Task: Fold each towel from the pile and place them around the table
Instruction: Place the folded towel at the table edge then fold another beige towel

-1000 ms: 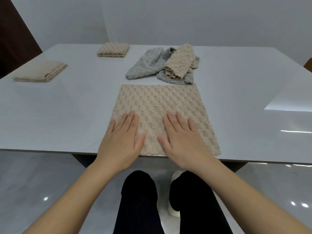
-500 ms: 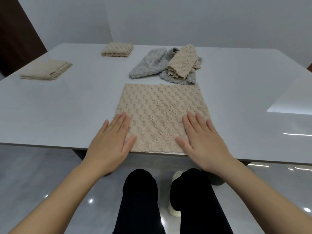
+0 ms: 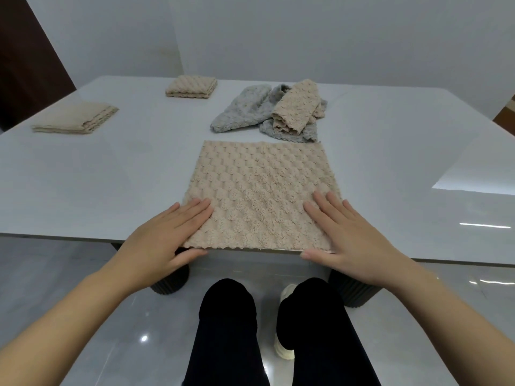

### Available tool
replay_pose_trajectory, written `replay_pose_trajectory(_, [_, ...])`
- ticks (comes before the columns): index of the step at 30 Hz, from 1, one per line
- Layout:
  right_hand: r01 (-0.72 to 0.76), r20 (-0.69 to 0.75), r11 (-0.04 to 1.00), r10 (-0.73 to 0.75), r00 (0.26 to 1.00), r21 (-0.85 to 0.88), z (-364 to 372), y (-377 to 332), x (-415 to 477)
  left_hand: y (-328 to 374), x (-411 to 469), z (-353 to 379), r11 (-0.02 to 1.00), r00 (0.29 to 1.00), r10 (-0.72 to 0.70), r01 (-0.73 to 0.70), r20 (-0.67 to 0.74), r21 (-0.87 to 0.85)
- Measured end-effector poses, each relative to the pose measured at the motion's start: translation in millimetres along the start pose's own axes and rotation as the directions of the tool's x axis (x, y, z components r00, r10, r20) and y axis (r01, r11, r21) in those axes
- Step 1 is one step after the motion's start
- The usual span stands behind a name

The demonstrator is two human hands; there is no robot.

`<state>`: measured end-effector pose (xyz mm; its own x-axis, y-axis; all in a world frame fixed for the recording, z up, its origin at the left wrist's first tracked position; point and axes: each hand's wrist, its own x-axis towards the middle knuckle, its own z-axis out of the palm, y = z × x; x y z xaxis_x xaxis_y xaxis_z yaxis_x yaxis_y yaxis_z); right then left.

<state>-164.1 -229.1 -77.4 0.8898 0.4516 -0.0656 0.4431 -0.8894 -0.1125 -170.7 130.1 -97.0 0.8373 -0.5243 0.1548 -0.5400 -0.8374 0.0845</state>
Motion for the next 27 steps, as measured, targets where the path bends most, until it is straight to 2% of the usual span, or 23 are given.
replay_pose_trajectory(3, [0.052,-0.008,0.999,-0.052,0.999,0.002,1.5,7.1,-3.6,-5.6,-4.2,-0.4,0.992,0.998,0.019,-0.026,-0.057,-0.125])
replay_pose_trajectory(6, [0.082,-0.051,0.993,-0.077,0.996,0.086,2.3,9.6,-7.5,-6.1,-7.5,-0.4,0.972,0.993,0.0,-0.029,-0.121,-0.234])
replay_pose_trajectory(12, [0.183,-0.26,0.933,-0.102,0.96,0.311,7.1,15.3,-17.2,-2.0,-7.3,-2.0,0.906,0.976,-0.11,0.021,-0.187,-0.424])
replay_pose_trajectory(17, [0.215,-0.332,0.787,-0.013,0.943,0.579,3.2,15.9,-21.0,4.5,-3.5,-7.1,0.827,0.955,-0.223,0.078,-0.197,-0.557])
replay_pose_trajectory(21, [0.159,-0.325,0.66,0.136,0.936,0.734,-6.8,13.2,-21.0,6.3,2.5,-19.2,0.649,0.887,-0.446,0.226,-0.122,-0.727])
replay_pose_trajectory(27, [0.161,-0.334,0.488,0.293,0.896,0.858,-23.5,18.7,9.0,-7.0,34.8,-31.3,0.596,0.815,-0.562,0.281,-0.141,-0.752])
